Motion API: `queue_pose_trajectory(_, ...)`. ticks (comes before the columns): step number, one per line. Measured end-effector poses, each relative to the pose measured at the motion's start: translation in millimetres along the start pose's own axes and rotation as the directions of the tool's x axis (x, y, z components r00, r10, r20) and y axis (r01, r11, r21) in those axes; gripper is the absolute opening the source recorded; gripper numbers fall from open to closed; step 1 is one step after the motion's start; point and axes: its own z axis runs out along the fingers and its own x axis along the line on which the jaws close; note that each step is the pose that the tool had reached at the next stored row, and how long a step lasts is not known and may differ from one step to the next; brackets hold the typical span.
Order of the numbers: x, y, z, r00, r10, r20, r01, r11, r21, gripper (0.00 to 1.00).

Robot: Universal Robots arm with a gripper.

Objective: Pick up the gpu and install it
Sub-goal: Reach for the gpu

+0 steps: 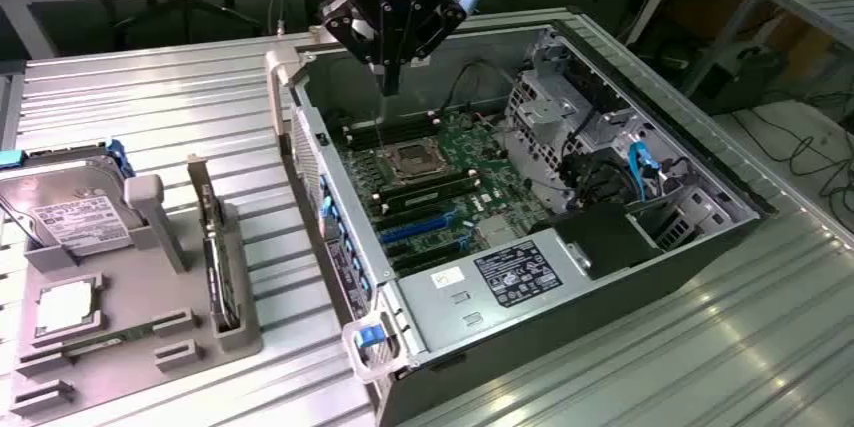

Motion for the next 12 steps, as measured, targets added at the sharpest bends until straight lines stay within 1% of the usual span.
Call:
queue_pose_trajectory(3, 4.7, -0.4, -0.1, 1.0000, 0.000, 0.0000, 0.000, 1.0000, 0.0000, 0.11)
queue_pose_trajectory(12, 12.0, -0.9, -0.3, 1.0000, 0.000, 0.0000, 0.000, 1.0000, -0.0001, 0.11)
